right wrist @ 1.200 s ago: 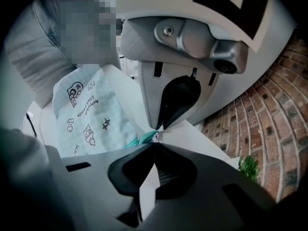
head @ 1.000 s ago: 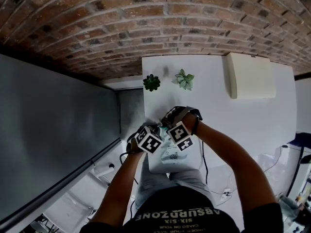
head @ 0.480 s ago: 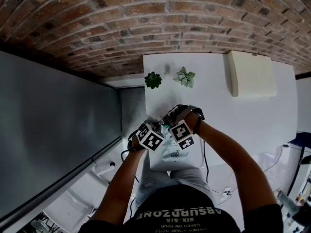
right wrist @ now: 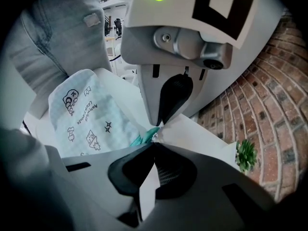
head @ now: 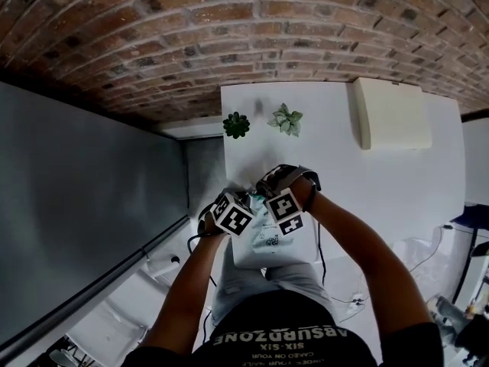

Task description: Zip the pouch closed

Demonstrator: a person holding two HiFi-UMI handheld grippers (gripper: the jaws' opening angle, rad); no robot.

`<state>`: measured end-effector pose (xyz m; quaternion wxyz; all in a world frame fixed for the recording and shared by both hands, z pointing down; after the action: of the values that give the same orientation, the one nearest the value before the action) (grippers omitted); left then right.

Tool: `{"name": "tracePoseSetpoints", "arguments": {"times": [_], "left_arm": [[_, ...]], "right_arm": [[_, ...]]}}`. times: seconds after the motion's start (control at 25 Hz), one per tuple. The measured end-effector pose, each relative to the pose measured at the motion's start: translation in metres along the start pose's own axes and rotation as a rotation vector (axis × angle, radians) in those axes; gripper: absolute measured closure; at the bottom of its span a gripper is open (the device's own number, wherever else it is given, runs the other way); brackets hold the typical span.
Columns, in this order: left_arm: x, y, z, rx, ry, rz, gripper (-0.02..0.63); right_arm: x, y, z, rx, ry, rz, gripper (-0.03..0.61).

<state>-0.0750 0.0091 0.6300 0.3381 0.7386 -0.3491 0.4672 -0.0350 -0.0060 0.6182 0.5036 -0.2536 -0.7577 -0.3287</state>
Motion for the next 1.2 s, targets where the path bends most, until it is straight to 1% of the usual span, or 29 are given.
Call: {"name": "tracePoseSetpoints", "arguments": {"times": [0.52,0.76,1.2], "left_arm": [[0.0003,-0.0006,0.0,0.006,-0.002,0.005,0.588],[-0.0004,-0.0006,-0.0001,-0.006,-0.004,-0.003,0.588],[0.0002,-0.0007,0.0001,0.007,-0.001,0.0,0.588]], "right_arm": [[-0.005,0.0051,-0.0028,0.029,-0.003,-0.026,0.58],[-0.006,0.007,-0.0027,0.052,0.001,-0.026,0.578],[-0.007,0.0101,-0.0052,0.089,0.014,-0.037,0.58]]}}
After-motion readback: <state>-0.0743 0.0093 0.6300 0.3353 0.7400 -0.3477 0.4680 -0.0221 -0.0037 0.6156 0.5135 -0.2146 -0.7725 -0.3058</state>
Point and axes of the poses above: the fingertips, and each gripper's own axes: x forward along the fingers, y to its left, z out of its top, the point moved 4 cm from there along -x, backward along the fingers, and after that the axes turned 1 degree about z, right-handed, at the moved point
